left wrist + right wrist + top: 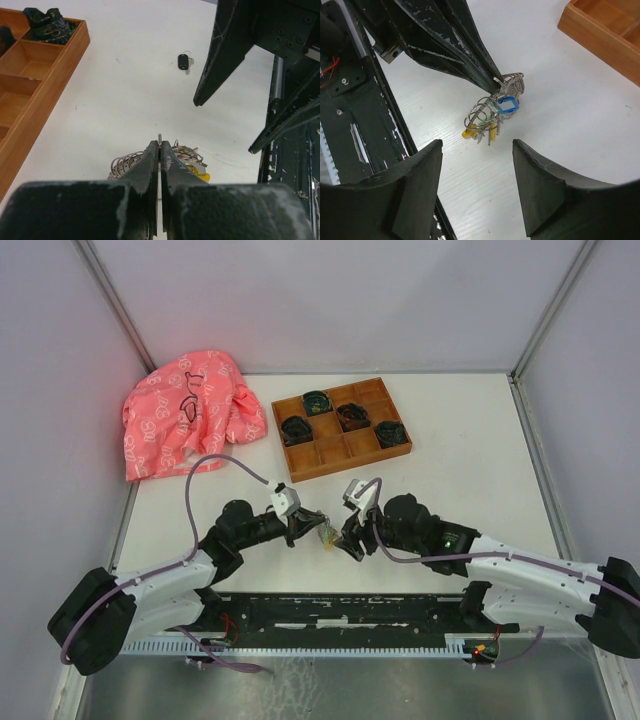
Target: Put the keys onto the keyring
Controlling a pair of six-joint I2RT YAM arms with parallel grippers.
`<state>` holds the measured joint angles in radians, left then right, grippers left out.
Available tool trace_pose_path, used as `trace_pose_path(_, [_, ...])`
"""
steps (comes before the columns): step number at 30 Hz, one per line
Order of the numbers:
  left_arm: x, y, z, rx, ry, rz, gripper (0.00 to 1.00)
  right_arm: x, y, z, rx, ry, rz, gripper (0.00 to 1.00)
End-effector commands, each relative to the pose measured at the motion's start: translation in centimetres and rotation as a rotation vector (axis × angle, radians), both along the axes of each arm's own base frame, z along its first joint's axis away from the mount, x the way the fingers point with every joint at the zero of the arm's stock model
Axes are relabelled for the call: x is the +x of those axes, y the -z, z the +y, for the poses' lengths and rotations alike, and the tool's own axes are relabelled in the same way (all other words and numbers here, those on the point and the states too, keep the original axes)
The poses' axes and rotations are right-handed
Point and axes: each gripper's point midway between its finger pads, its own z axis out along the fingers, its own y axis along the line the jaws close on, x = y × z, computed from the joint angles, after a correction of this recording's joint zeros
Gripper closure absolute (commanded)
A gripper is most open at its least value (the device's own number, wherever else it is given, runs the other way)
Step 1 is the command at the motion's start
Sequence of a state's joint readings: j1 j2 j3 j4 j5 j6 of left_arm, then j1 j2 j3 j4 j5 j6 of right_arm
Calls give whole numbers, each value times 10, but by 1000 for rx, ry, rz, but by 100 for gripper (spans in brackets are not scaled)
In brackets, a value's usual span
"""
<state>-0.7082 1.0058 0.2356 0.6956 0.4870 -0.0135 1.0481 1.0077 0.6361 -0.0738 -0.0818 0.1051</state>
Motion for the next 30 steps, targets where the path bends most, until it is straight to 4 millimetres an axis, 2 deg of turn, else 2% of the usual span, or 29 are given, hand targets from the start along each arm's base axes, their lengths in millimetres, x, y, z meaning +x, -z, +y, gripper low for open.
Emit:
trace_pose_path(1, [20, -35, -2, -86, -83, -47, 97, 11, -5, 11, 147, 146, 50, 34])
trace_pose_path(8, [22, -42, -2, -107, -97, -44, 97, 18, 18, 20, 188, 204, 18, 37])
trace_pose_path(11, [21, -43, -3, -113, -92, -39, 97, 28, 24, 19, 198, 254, -22, 39])
trace_pose_path(22, [21, -44, -4, -118, -90, -28, 97, 35, 37, 34, 244, 273, -53, 46])
trace_pose_path(25, [21, -43, -4, -117, -88, -25, 97, 38, 40, 34, 235, 281, -70, 52])
trace_pose_path(30, [19, -44, -7, -113, -72, -25, 97, 40, 44, 33, 223, 292, -85, 72])
